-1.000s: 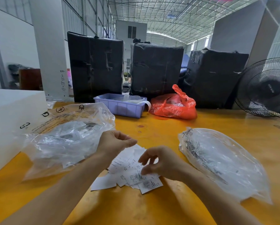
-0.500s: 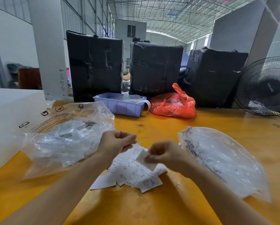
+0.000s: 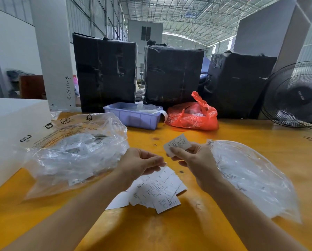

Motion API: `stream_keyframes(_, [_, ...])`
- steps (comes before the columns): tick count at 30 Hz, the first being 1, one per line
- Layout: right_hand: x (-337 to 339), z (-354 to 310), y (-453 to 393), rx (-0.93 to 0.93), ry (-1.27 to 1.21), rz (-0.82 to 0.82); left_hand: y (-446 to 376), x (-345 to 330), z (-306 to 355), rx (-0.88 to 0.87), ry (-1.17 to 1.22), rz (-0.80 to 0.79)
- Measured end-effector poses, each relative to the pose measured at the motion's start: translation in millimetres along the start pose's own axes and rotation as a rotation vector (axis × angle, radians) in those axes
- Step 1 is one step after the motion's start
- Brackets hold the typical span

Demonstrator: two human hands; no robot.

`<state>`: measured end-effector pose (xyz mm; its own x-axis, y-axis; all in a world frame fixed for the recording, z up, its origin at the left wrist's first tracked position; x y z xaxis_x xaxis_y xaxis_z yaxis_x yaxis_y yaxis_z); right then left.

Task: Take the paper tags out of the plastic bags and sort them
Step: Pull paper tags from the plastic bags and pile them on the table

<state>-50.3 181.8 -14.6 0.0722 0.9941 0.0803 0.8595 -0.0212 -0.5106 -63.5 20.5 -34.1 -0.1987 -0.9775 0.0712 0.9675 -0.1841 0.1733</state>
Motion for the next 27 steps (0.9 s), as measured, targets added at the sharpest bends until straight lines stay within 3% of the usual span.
stream_keyframes(16, [-9.3, 0.5, 5.1, 0.068, -0.064, -0.033, 4.8, -6.5, -2.0, 0.094, 0.111, -0.171])
stream_keyframes(27, [-8.5, 0.4, 3.9, 0.013, 0.036, -0.089, 4.2, -2.7, -1.3, 0.057, 0.132, -0.075])
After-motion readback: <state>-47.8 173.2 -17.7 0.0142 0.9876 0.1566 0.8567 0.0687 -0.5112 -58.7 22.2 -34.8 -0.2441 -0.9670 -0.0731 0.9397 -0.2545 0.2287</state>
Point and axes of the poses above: each hand's wrist, its own y-axis away from the middle knuckle, its own x-axis out of the back of the hand, z = x × y, the point moved 4 cm from there along -y, towards the middle knuckle, and after that the axes turned 14 degrees about x, right-handed, at the moved point
